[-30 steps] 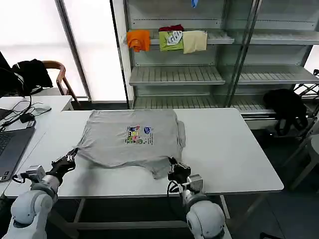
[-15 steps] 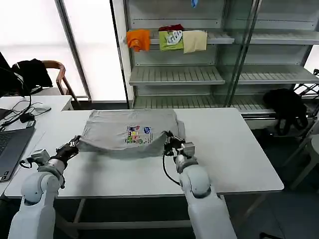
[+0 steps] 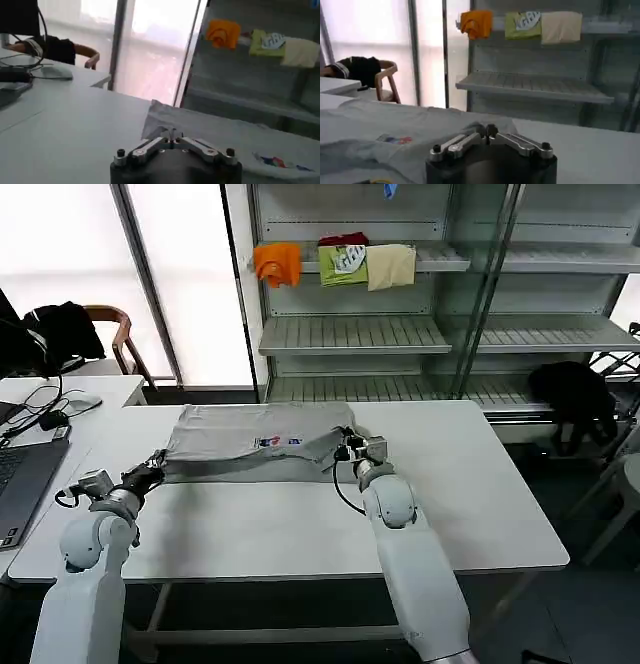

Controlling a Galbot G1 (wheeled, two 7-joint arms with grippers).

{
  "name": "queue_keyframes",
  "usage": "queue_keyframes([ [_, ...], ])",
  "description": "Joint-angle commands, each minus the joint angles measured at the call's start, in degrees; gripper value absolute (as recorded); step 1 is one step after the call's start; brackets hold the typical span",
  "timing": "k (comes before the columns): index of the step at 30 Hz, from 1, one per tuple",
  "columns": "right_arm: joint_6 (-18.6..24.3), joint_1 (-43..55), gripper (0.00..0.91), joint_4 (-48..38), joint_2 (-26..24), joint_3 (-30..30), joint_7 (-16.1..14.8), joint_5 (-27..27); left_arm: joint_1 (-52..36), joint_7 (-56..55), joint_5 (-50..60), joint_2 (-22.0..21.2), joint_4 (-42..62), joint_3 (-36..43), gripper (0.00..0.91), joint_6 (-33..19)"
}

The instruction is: Fold and organize the clothes.

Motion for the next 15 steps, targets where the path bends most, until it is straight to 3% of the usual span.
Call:
queue_keyframes([
  [1, 1.16, 3.46, 0.0, -6.45, 2.8, 0.4, -0.47, -0.87, -1.6, 0.01, 2.3, -0.09, 2.55, 0.23, 0.02, -0.29],
  [6, 1.69, 4.53, 0.0, -7.96, 2.8, -0.15, -0.47, -1.01, -2.51, 0.53, 3.18, 0.09, 3.88, 0.79, 0.03, -0.55],
  [7, 1.77, 4.69, 0.151, -8.09, 2.8, -0.2, -0.48, -1.1, -2.72, 0.64, 3.31, 0.18, 4.07, 0.95, 0.06, -0.57],
  [8, 1.85, 4.89, 0.907, -8.27, 2.8, -0.26, -0.46, -1.12, -3.0, 0.74, 3.51, 0.27, 4.35, 1.15, 0.605, -0.61],
  [9, 1.99, 5.1, 0.907, -8.49, 2.8, -0.35, -0.39, -1.24, -3.28, 0.92, 3.77, 0.36, 4.57, 1.38, 0.907, -0.68],
  [13, 3.65, 5.84, 0.907, -9.81, 2.8, -0.68, 0.98, -1.34, -4.5, 0.63, 4.84, 0.49, 5.35, 2.18, 0.907, -0.97],
  [15, 6.47, 6.06, 0.907, -10.66, 2.8, -0.83, 1.64, -1.3, -4.82, 0.52, 5.46, 0.48, 5.48, 2.52, 0.907, -1.69],
])
